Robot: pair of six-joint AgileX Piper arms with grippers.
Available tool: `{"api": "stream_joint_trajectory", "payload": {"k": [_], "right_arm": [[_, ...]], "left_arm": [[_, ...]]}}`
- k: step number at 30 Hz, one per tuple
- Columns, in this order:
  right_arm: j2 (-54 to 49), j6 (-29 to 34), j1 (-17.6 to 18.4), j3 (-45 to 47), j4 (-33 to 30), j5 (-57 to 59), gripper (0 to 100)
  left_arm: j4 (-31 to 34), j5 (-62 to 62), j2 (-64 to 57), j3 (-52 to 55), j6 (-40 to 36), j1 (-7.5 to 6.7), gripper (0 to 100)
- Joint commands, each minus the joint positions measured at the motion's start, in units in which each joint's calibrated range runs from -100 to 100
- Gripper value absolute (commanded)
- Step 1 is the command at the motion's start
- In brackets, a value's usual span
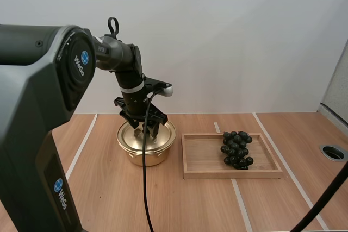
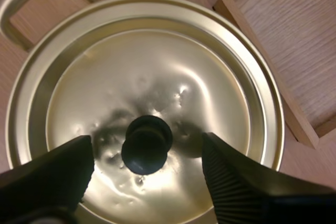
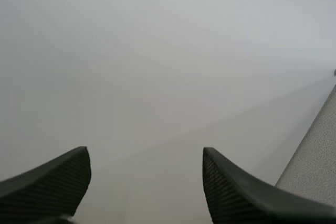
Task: Open the pot, put the pineapple inside, and close it
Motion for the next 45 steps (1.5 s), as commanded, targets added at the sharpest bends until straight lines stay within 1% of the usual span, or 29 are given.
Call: {"api": "stream_joint_trajectory", "payload": {"k": [1, 6, 10, 13, 17, 19, 22, 24, 29, 32, 37, 41, 43, 45], "right_arm": [[-0.5, -0.3, -0.2, -0.1, -0.7, 0.1, 100], [-0.5, -0.3, -0.2, -0.1, -0.7, 0.1, 100], [-0.5, -0.3, -0.2, -0.1, -0.7, 0.1, 100], [-0.5, -0.3, -0.2, -0.1, -0.7, 0.3, 100], [-0.5, -0.3, -0.2, -0.1, -0.7, 0.9, 100], [-0.5, -0.3, -0.2, -0.1, -0.7, 1.1, 100], [-0.5, -0.3, -0.2, -0.1, -0.6, 1.5, 100], [-0.5, -0.3, -0.2, -0.1, -0.6, 2.2, 100], [-0.5, -0.3, -0.2, -0.1, -0.4, 2.8, 100], [-0.5, -0.3, -0.2, -0.1, -0.4, 2.8, 100], [-0.5, -0.3, -0.2, -0.1, -0.4, 2.8, 100], [-0.6, -0.3, -0.2, -0.1, -0.4, 3.7, 100], [-0.6, 0.0, -0.2, -0.1, -0.3, 3.7, 100], [-0.6, 0.0, -0.2, -0.1, 1.2, 2.0, 100]], "left_arm": [[-0.8, 0.4, 0.0, 0.1, -0.4, -0.17, 100], [-0.9, 1.6, 0.0, 0.1, 0.0, -0.17, 100], [-0.5, 5.1, -0.3, -0.5, 3.1, -0.17, 100], [-0.4, 6.0, -1.7, -2.7, 3.1, -0.09, 100], [-0.5, 5.3, -6.5, -7.1, 2.9, -0.09, 100], [-0.8, 2.2, -9.7, -8.9, 1.2, -0.09, 100], [-2.6, -3.8, -16.3, -10.6, 0.2, -0.09, 100], [-2.7, -6.9, -20.9, -11.9, -0.3, -0.09, 100], [1.3, -7.3, -30.8, -14.3, 1.2, -0.09, 100], [1.6, -10.6, -36.1, -14.8, 1.2, -0.09, 100], [1.7, -12.0, -44.1, -15.1, 1.2, -0.09, 100], [3.3, -14.4, -50.6, -15.1, 1.1, -0.09, 100], [3.1, -19.5, -52.7, -15.1, -0.9, -0.09, 100], [3.1, -25.9, -54.7, -15.1, -2.4, -0.09, 100]]}}
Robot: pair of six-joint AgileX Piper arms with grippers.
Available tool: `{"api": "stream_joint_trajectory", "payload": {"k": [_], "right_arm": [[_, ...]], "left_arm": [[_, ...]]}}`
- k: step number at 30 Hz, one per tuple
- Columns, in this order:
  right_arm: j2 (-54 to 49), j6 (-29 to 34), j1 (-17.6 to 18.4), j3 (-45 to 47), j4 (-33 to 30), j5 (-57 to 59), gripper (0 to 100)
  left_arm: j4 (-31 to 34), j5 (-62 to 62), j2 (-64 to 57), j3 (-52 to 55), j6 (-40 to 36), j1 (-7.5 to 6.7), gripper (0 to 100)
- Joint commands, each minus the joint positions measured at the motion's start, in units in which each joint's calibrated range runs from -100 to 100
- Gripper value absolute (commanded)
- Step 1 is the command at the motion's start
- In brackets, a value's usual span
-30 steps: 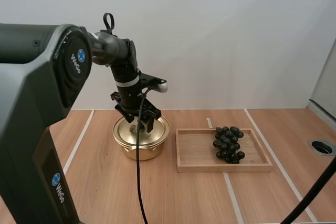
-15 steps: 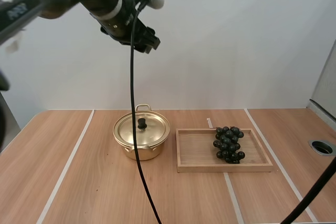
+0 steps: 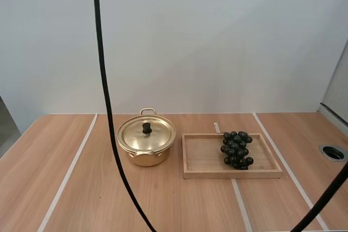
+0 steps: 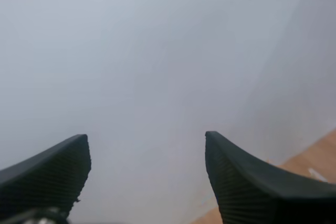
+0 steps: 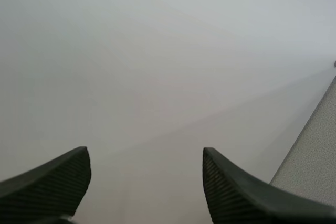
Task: Open the pot, put the pineapple inside, and close it
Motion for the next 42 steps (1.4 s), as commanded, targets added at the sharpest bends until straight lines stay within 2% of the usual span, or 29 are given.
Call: {"api": "stream_joint_trajectory", "payload": {"k": [1, 3, 5, 7, 11, 13, 17, 23, 27, 30, 34, 37, 42], "right_arm": [[-0.6, 0.0, -0.1, -0.1, 1.1, -1.2, 100], [-1.0, 0.7, -0.1, -0.1, 3.9, 0.0, 100], [-1.7, 5.4, -0.1, 0.4, 6.7, 2.7, 100], [-3.0, 10.1, -0.1, 2.2, 4.7, 0.0, 100], [-6.1, 22.2, -0.1, 9.9, -9.6, -5.4, 100], [-7.9, 29.9, -0.1, 16.4, -18.0, -7.1, 100], [-12.4, 40.8, -0.1, 31.7, -30.9, -15.1, 100], [-17.1, 43.4, -0.1, 51.4, -34.6, -36.2, 100], [-21.1, 43.4, -0.1, 58.7, -34.0, -46.7, 100], [-24.8, 41.9, -0.1, 63.2, -34.5, -52.7, 100], [-28.1, 38.5, -0.1, 66.0, -34.7, -50.2, 100], [-30.5, 38.4, -0.1, 66.5, -34.7, -47.4, 100], [-40.8, 39.1, -3.1, 69.6, -34.0, -56.5, 100]], "left_arm": [[0.6, -13.3, -3.8, -0.4, -2.7, -0.09, 100], [0.9, -18.2, -6.1, -0.4, -3.8, -0.09, 100], [0.6, -19.1, -8.0, -0.4, -12.6, -0.09, 100], [2.4, -18.9, -9.0, -0.3, -21.3, 0.40, 100], [9.2, -24.2, -10.9, 0.7, -27.8, 3.76, 100], [11.1, -28.4, -12.8, 3.2, -29.5, 4.82, 100], [11.1, -34.8, -17.2, 13.4, -29.5, 5.46, 100], [13.0, -45.4, -25.0, 32.3, -28.0, 5.46, 100], [14.8, -43.6, -31.1, 42.1, -27.9, 5.46, 100], [16.7, -41.4, -36.9, 48.3, -27.7, 5.46, 100], [17.1, -41.7, -42.7, 51.8, -26.8, 5.46, 100], [18.8, -41.5, -46.3, 52.0, -25.7, 4.26, 100], [19.6, -41.3, -51.8, 52.4, -28.0, 2.39, 100]]}}
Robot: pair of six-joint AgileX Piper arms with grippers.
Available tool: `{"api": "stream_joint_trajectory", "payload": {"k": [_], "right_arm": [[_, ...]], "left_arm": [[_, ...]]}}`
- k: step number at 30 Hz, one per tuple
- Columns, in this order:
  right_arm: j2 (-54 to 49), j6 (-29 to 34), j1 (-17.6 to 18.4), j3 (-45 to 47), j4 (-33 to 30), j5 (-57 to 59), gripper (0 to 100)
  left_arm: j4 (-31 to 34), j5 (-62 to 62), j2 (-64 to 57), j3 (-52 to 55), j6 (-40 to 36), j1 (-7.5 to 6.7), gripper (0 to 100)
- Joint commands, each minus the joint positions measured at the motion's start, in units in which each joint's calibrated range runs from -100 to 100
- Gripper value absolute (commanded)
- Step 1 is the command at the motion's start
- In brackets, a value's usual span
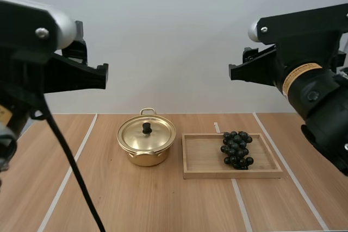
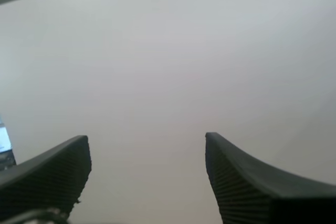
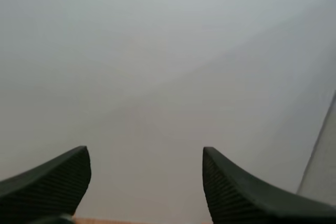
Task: Open the pot, put the pineapple inside, and close it
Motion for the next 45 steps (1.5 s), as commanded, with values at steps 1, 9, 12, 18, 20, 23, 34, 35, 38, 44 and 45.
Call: {"api": "stream_joint_trajectory", "payload": {"k": [1, 9, 12, 18, 20, 23, 34, 35, 38, 44, 45], "right_arm": [[-6.4, 0.8, -1.1, 2.8, 0.3, -4.7, 100], [-12.1, 0.6, -1.7, 19.0, 4.9, -5.6, 100], [-13.3, -0.3, -1.7, 25.4, 4.9, -5.6, 100], [-16.8, -0.3, -1.7, 35.1, 5.0, -5.6, 100], [-17.3, -0.3, -1.7, 37.6, 5.0, -5.6, 100], [-18.3, -0.2, -1.7, 37.6, 6.9, -3.6, 100], [-18.8, -2.0, -2.4, 37.6, 8.5, -1.9, 100], [-18.8, -3.0, -2.4, 37.6, 8.5, -1.5, 100], [-18.8, -3.2, -2.6, 37.6, 8.7, 0.5, 100], [-18.8, -3.2, -2.8, 37.6, 12.6, 6.4, 100], [-18.8, -3.2, -3.0, 37.6, 13.2, 6.8, 100]], "left_arm": [[0.8, -0.4, -2.3, 1.2, -1.9, -0.92, 100], [2.5, 0.1, -2.6, 12.2, -2.2, -0.94, 100], [3.9, -0.4, -4.3, 18.1, -2.4, -0.87, 100], [6.2, 0.6, -5.4, 28.0, -8.9, -0.08, 100], [7.0, 0.8, -5.4, 30.3, -9.8, -0.08, 100], [7.2, 3.5, -5.4, 32.3, -13.9, -0.08, 100], [7.6, 13.5, -5.4, 33.3, -21.2, -0.20, 100], [7.6, 13.1, -5.4, 33.9, -21.2, -0.20, 100], [7.7, 11.3, -5.4, 36.9, -19.7, -0.20, 100], [7.7, 6.0, -5.4, 42.2, -17.2, -0.62, 100], [7.7, 5.4, -5.4, 42.2, -17.2, -0.68, 100]]}}
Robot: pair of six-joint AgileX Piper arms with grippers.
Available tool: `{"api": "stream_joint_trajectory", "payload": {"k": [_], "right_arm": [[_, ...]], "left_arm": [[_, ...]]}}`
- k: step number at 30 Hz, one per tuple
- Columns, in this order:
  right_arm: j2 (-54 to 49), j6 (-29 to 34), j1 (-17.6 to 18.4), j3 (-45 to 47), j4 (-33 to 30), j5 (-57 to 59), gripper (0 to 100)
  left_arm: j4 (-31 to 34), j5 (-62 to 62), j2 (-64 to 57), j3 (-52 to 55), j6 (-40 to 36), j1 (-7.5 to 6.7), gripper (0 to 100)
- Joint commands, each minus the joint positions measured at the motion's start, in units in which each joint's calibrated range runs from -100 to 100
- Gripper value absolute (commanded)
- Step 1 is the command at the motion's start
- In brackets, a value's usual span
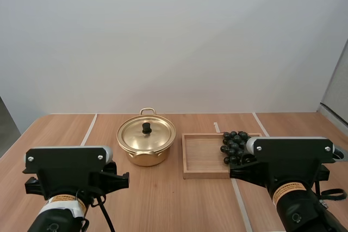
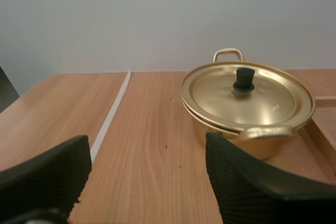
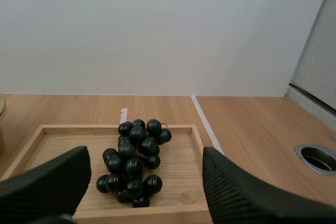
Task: Open the pot, put the pineapple inside, and close it
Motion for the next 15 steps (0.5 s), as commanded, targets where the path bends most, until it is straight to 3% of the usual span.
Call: {"api": "stream_joint_trajectory", "payload": {"k": [1, 8, 15], "right_arm": [[-0.4, -0.4, -0.5, 0.0, 2.0, 2.0, 100], [-1.4, -2.1, -0.5, 0.0, 2.2, 5.6, 100], [-1.6, -12.2, -0.5, 0.0, 9.7, 6.3, 100]], "left_arm": [[0.4, -4.0, -0.3, 0.4, 0.5, -0.44, 100], [2.7, 1.2, -0.3, 0.4, 3.8, -0.60, 100], [2.6, 0.6, -0.3, 0.4, 3.7, -0.84, 100]]}}
